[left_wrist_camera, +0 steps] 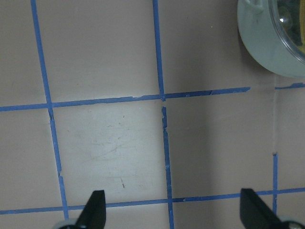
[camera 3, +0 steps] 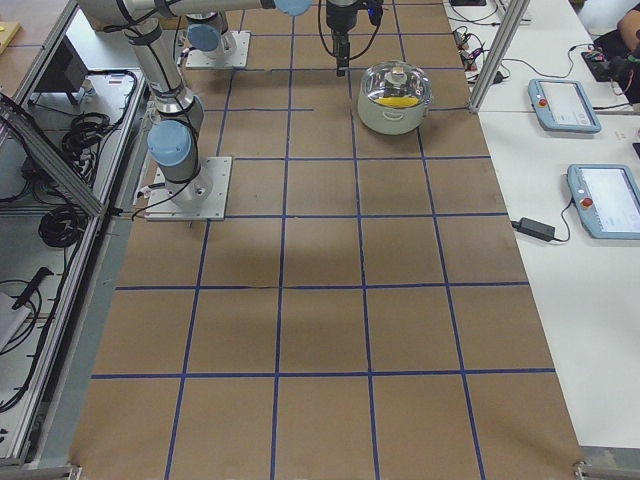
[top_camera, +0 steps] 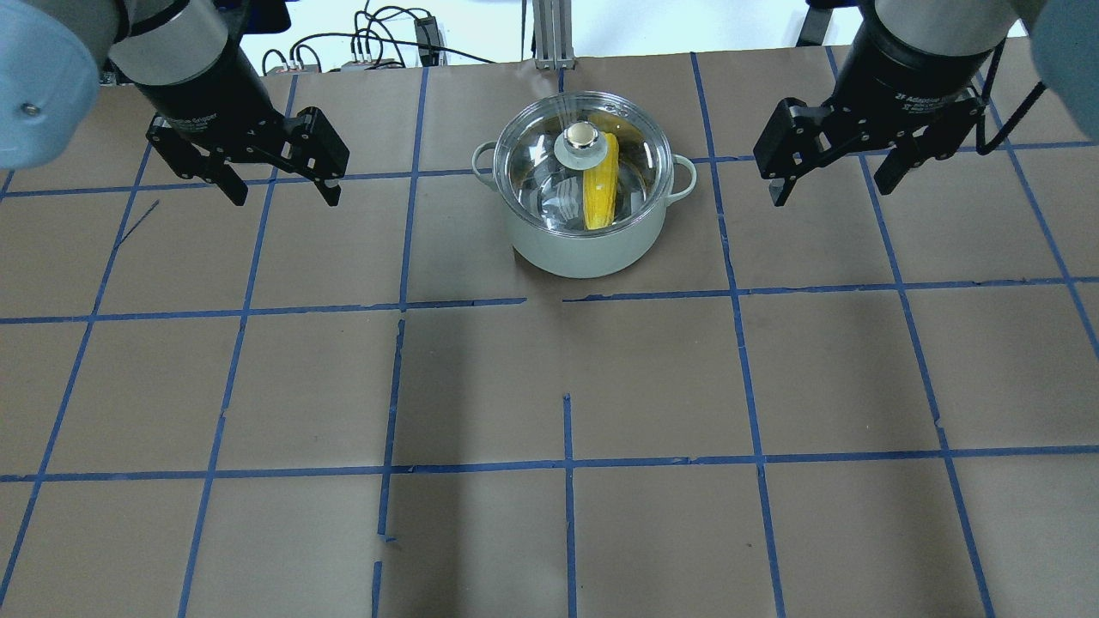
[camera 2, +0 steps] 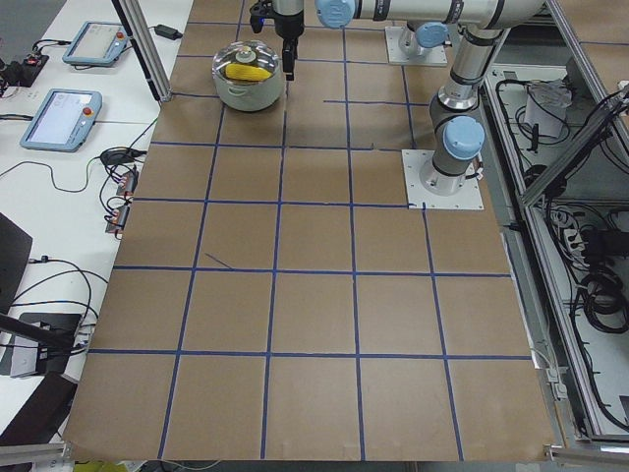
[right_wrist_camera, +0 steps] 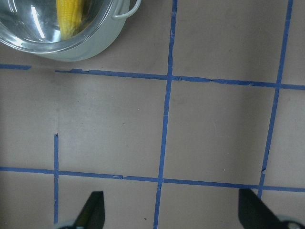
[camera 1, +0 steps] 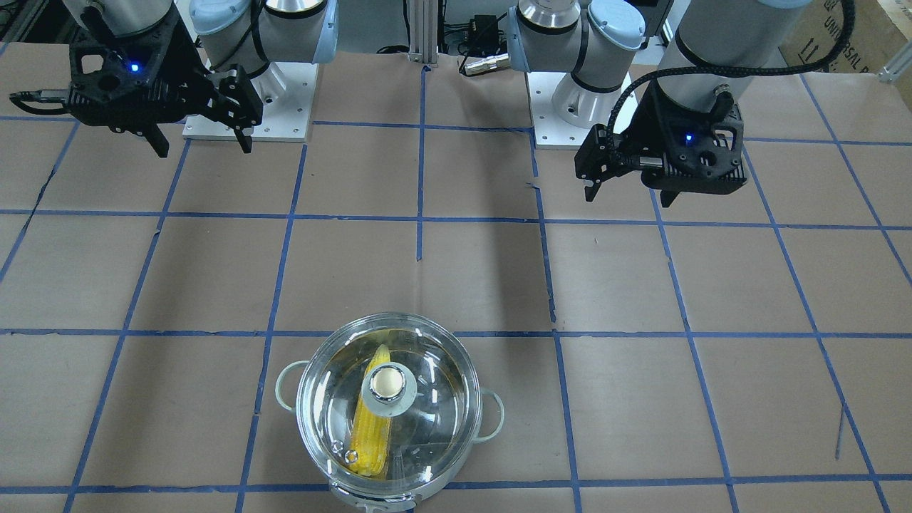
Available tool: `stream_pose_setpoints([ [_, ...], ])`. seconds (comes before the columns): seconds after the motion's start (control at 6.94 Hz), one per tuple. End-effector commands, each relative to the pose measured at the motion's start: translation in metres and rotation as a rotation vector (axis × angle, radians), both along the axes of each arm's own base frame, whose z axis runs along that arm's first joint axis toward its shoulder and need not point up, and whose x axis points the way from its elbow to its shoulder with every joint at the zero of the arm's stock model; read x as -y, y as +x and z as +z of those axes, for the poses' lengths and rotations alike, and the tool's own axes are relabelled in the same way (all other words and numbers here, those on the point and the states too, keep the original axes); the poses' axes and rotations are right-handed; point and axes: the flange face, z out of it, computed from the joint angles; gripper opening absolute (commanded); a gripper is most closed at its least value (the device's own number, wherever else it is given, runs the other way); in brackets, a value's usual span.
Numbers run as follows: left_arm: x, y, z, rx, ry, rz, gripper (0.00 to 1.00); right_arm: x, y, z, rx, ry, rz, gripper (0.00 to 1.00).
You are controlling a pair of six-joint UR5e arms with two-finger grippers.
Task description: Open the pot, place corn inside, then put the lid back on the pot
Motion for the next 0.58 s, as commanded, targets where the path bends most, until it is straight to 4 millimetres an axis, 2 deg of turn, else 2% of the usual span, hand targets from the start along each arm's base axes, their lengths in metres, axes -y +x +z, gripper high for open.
stream_pose_setpoints([
  [0.0,-0.0001,0.0000,-0.0002,0.000,0.001,0.000,1.00,-0.0032,-0.0012,-0.0011,-0.013,0.005,-0.006,1.00],
  [0.43,-0.0001,0.0001,-0.0002,0.001,0.001,0.000,1.00,-0.0013,-0.0012,-0.0063,-0.013,0.010,-0.008,1.00],
])
